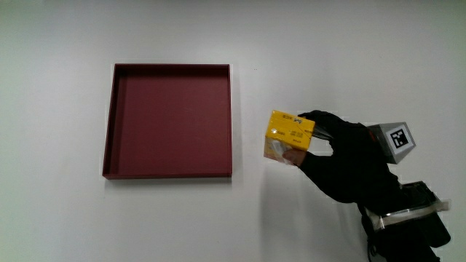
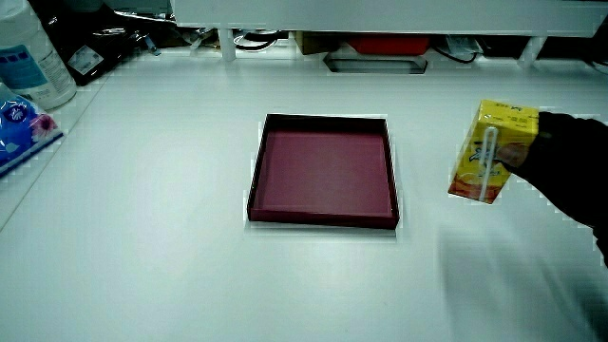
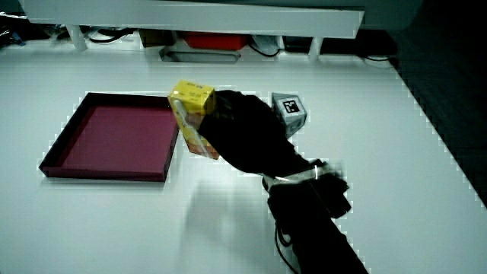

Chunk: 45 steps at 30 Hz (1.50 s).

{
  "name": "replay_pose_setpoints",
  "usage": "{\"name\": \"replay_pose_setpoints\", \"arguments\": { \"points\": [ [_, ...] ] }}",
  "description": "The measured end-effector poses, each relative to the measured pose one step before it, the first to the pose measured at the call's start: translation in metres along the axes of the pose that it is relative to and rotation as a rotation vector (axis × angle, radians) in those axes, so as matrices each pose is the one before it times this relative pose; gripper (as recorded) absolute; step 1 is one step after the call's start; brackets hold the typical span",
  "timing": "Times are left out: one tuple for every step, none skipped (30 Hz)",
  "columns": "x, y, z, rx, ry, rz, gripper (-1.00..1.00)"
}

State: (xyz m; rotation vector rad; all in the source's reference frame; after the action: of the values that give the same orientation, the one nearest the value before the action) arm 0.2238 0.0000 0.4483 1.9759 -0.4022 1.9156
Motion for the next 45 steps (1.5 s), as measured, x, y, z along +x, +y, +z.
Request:
{"name": "replay_pose_setpoints", "arguments": {
  "points": [
    [0.00079,-0.00291,0.00160,0.00461,0.00172,0.00101,0.00],
    [0.00236,-0.00238,0.00166,-0.00330,0.00954,-0.00346,0.00],
    [0.00273,-0.00255,0.00227,0.00483,-0.01020,0.00253,0.00],
    [0.00328,-0.00278,0.00214,0.00318,-0.00755,-0.00118,0.00],
    [-0.00004,-0.00211,0.00033,0.00069,0.00877,-0.00745,0.00],
    [0.00371,-0.00260,0.00232,-0.00166,-0.00795,-0.00328,0.00],
    [0.00253,-0.00274,0.00154,0.00101,0.00149,-0.00561,0.00],
    [0.00036,-0.00205,0.00032,-0.00249,0.01336,-0.01313,0.00],
    [0.00212,-0.00142,0.00081,0.00193,0.00544,0.00944,0.00],
    [0.00337,-0.00178,0.00052,0.00413,0.00918,-0.00118,0.00],
    [0.00300,-0.00128,0.00031,-0.00375,0.00943,-0.01452,0.00],
    [0.00414,-0.00136,0.00080,0.00165,-0.00349,-0.00647,0.00],
    [0.00281,-0.00088,-0.00025,-0.00401,0.00555,0.00022,0.00],
    [0.00429,-0.00164,0.00029,-0.00134,0.01356,-0.01522,0.00],
    [0.00416,-0.00127,0.00071,-0.00158,0.00102,-0.00838,0.00],
    [0.00367,-0.00071,0.00002,-0.00056,0.01245,-0.00473,0.00],
    [0.00384,-0.00059,0.00007,0.00008,0.00818,-0.00347,0.00],
    [0.00366,-0.00052,0.00000,-0.00379,0.00750,-0.01609,0.00],
    [0.00404,-0.00040,0.00016,-0.00380,0.00645,-0.00773,0.00],
    [0.00364,-0.00033,-0.00024,-0.00804,0.01086,0.00202,0.00],
    [0.00353,-0.00103,-0.00026,-0.00148,0.01238,-0.00784,0.00],
    [0.00453,-0.00124,0.00077,-0.00055,0.00093,-0.01028,0.00],
    [0.00307,-0.00069,0.00015,-0.00694,0.00751,-0.00932,0.00],
    [0.00133,-0.00041,-0.00052,0.00205,0.00402,0.00395,0.00],
    [0.00360,-0.00099,0.00099,0.00044,-0.00106,-0.00907,0.00],
    [0.00197,-0.00042,-0.00010,-0.00253,0.01238,-0.00156,0.00],
    [0.00239,-0.00035,0.00019,-0.00210,0.00628,-0.00249,0.00],
    [0.00270,-0.00063,0.00046,-0.00016,0.01275,-0.00225,0.00],
    [0.00133,-0.00073,-0.00010,-0.00187,0.03272,-0.00179,0.00],
    [0.00297,-0.00202,0.00129,0.01067,0.01142,0.00258,0.00],
    [0.00215,-0.00097,0.00152,-0.00636,0.00832,-0.00264,0.00],
    [0.00033,-0.00017,0.00008,0.00156,0.01594,-0.00005,0.00],
    [0.00219,-0.00055,0.00119,0.00002,0.00093,-0.00326,0.00],
    [0.00035,-0.00031,-0.00023,-0.00042,0.01024,-0.00067,0.03],
    [0.00255,-0.00044,0.00166,0.00147,0.00026,-0.00479,0.06],
    [-0.00033,0.00004,-0.00042,-0.00181,0.00872,-0.00035,0.09],
    [0.00109,-0.00040,0.00067,0.00305,0.00061,-0.00250,0.11],
    [-0.00138,0.00026,-0.00096,-0.00745,-0.00142,-0.00215,0.14],
    [0.00003,0.00031,0.00000,0.00129,0.00006,-0.00252,0.17],
    [0.00230,0.00004,0.00161,-0.00119,-0.01277,0.00258,0.20],
    [-0.00031,-0.00007,-0.00111,0.00431,0.01249,-0.00056,0.23],
    [0.00033,-0.00034,-0.00040,-0.00312,0.00804,-0.00350,0.26],
    [-0.00020,-0.00038,-0.00011,0.00112,-0.00370,0.00189,0.29],
    [0.00003,-0.00016,0.00006,-0.00043,0.00031,-0.00536,0.31],
    [0.00159,0.00007,0.00102,-0.00090,-0.00228,0.00343,0.34]
  ]
}}
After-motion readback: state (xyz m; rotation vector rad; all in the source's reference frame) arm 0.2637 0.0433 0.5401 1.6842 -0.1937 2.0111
